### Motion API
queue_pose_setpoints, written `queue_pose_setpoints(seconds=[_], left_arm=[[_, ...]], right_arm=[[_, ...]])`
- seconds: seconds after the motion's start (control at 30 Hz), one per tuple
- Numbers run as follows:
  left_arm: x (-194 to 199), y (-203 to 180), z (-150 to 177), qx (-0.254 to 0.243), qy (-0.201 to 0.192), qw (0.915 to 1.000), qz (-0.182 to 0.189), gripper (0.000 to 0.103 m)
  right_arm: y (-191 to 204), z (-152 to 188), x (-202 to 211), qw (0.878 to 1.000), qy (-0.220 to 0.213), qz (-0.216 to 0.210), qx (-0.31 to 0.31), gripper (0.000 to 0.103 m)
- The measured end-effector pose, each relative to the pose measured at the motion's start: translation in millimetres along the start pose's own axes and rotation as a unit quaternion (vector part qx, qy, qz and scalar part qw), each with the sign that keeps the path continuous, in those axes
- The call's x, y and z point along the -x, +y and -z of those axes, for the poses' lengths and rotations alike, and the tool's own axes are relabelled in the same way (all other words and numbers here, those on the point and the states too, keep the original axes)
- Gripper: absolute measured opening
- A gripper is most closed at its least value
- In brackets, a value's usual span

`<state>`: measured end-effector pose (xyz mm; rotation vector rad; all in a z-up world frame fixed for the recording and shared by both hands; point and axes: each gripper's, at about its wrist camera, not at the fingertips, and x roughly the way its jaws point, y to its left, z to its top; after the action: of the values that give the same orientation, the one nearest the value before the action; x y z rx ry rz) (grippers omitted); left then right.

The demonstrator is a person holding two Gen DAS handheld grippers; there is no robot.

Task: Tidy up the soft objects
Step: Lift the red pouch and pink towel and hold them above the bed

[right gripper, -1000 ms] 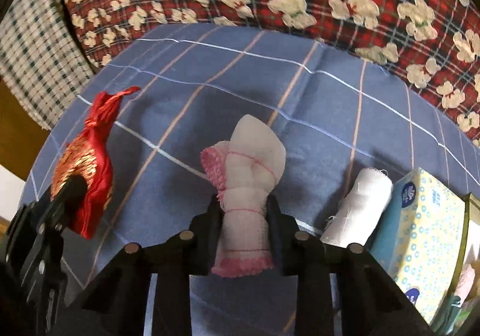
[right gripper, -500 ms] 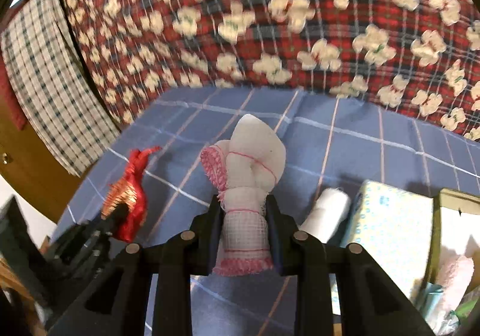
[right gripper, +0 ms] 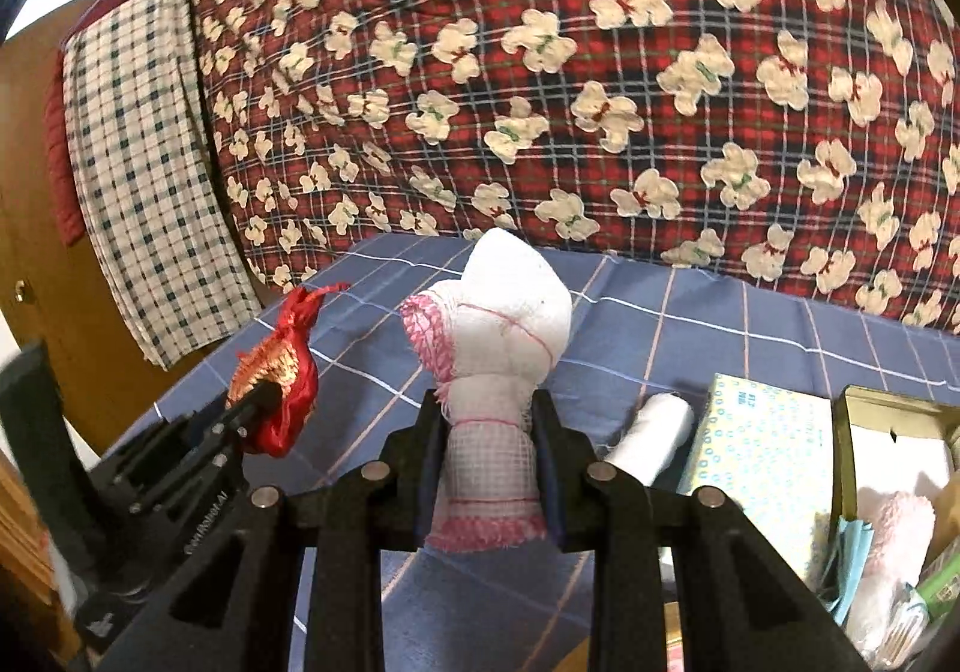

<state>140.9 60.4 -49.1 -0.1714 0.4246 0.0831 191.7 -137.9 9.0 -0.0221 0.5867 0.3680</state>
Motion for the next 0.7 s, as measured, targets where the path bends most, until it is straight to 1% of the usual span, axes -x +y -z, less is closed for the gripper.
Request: queue_pose_setpoints(seconds=[0.1,0.13,0.27,0.33,0.5,0.7], left_arm=[[9.8,7.4,2.2,0.020,-0.012,0.9997,-0.002,0.012],[12.5,9.9,2.8,0.024,-0.014,0.9996,-0.001,0.012],[19.0,16.5,5.0,0.038,-0.019,0.9991,0.000,0.012],[19.8,16.4,5.2,0.040,-0.021,0.9990,-0.003,0.012],[22.7,7.0,6.0,0.021,-0.030,0.9991,-0.022,0.012],[24.9,-0.9,7.5,0.014,-0.033,0.9991,-0.023,0.012]], right_arm=[[17.6,10.0,1.6,0.999,-0.020,0.011,0.024,0.030],[26.8,14.3,1.5,0.998,-0.029,0.021,0.042,0.030],[48.0,25.5,-0.6,0.994,-0.050,0.045,0.086,0.030],[55.1,30.7,3.0,0.990,-0.071,0.058,0.105,0.030],[58.2,37.2,9.0,0.985,-0.098,0.073,0.120,0.030],[53.8,47.8,12.2,0.982,-0.114,0.087,0.126,0.030]])
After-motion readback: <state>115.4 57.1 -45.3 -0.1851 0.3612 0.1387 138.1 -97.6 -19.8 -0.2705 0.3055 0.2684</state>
